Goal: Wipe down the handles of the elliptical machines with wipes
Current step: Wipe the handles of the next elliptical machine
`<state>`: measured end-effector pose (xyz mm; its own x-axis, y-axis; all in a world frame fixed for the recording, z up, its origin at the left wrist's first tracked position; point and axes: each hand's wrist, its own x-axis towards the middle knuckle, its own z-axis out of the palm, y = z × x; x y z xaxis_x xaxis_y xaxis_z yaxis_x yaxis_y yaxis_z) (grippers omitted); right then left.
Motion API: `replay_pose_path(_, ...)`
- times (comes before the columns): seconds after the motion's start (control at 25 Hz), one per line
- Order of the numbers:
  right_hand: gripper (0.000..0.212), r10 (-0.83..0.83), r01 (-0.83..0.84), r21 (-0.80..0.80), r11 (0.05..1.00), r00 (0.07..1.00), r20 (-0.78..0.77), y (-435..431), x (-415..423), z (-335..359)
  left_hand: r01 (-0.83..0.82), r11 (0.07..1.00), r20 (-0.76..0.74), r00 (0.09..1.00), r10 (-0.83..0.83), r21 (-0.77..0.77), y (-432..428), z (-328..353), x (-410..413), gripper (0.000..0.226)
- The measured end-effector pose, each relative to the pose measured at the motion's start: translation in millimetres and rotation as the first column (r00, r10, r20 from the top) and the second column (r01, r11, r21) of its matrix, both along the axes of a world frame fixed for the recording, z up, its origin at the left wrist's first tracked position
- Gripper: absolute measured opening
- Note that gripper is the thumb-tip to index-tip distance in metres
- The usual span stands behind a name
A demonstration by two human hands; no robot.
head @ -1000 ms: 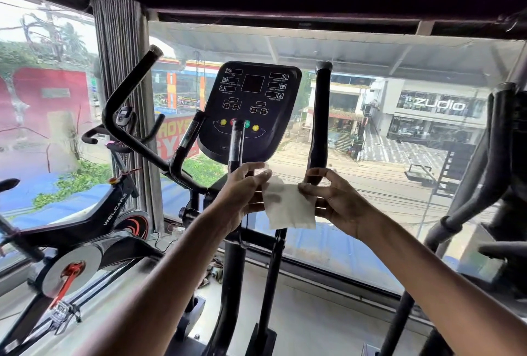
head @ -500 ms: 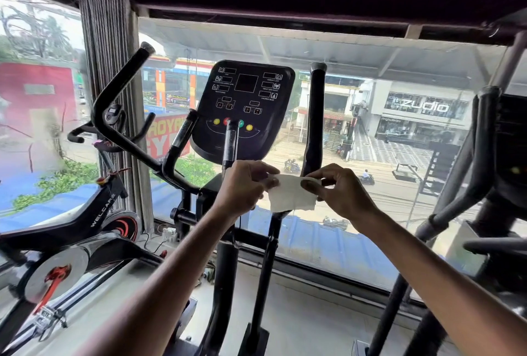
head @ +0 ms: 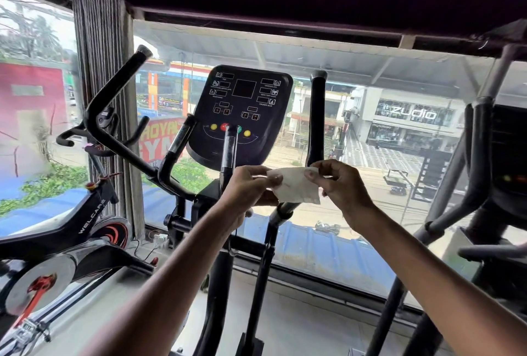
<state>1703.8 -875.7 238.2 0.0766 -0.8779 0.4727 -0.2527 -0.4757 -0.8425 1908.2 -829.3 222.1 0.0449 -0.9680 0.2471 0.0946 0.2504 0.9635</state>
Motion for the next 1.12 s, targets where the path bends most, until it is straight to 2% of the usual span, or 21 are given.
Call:
replay_pose_path(0.08,0.026,-0.259,0.245,-0.151,0.958,0.963,-0.080,1,5,2,-0.034,0.999,-0.083,0.996,0.033,-0.004,-5,2,0,0.009)
replay_pose_path(0.12,0.027,-0.277,0.259,-0.175,0.950,0.957,-0.088,2,9,3,-0.029,0.999,-0.108,0.994,0.027,-0.015,-8,4,0,0.009)
replay_pose_path(0.24,0.032,-0.038,0.032,-0.055,0.998,0.994,-0.104,2,22,7,0.079,0.992,-0.132,0.987,-0.092,-0.097,-14,10,-3,0.017)
replay_pose_path(0.32,0.025,0.072,-0.072,0.005,0.997,0.992,-0.106,-1,27,12,0.149,0.982,-0.140,0.976,-0.166,-0.120,-20,12,-2,0.020)
replay_pose_path(0.4,0.015,0.067,-0.071,-0.025,0.997,0.989,-0.132,-7,27,17,0.126,0.983,-0.097,0.986,-0.139,-0.136,-26,11,2,0.018)
replay_pose_path(0.48,0.012,0.061,-0.067,-0.034,0.997,0.987,-0.150,-14,25,20,0.039,0.987,-0.018,0.999,-0.042,-0.159,-31,9,6,0.021)
replay_pose_path(0.6,0.017,0.136,-0.129,0.047,0.991,0.969,-0.206,-18,22,25,0.031,0.985,0.092,0.996,-0.016,-0.168,-41,10,13,0.047)
replay_pose_path(0.64,0.019,0.165,-0.151,0.076,0.986,0.957,-0.238,-19,22,27,0.048,0.986,0.127,0.992,-0.028,-0.162,-45,12,14,0.049)
replay_pose_path(0.84,0.027,0.170,-0.134,0.140,0.981,0.941,-0.291,-27,19,38,0.047,0.988,0.174,0.984,-0.022,-0.145,-60,16,21,0.015)
replay_pose_path(0.92,0.022,0.114,-0.080,0.125,0.989,0.949,-0.294,-29,21,40,0.043,0.988,0.129,0.991,-0.024,-0.148,-63,15,23,0.009)
replay_pose_path(1.0,0.020,-0.020,0.027,0.020,0.999,0.960,-0.281,-27,25,42,0.033,0.986,0.062,0.998,-0.023,-0.166,-67,14,22,0.006)
replay_pose_path(1.04,0.021,-0.148,0.120,-0.111,0.987,0.943,-0.297,-26,27,43,0.010,0.984,0.013,1.000,-0.008,-0.180,-69,13,19,0.006)
replay_pose_path(1.12,0.026,-0.421,0.286,-0.412,0.865,0.861,-0.286,-23,31,42,-0.069,0.981,-0.142,0.989,0.043,-0.183,-71,13,8,0.006)
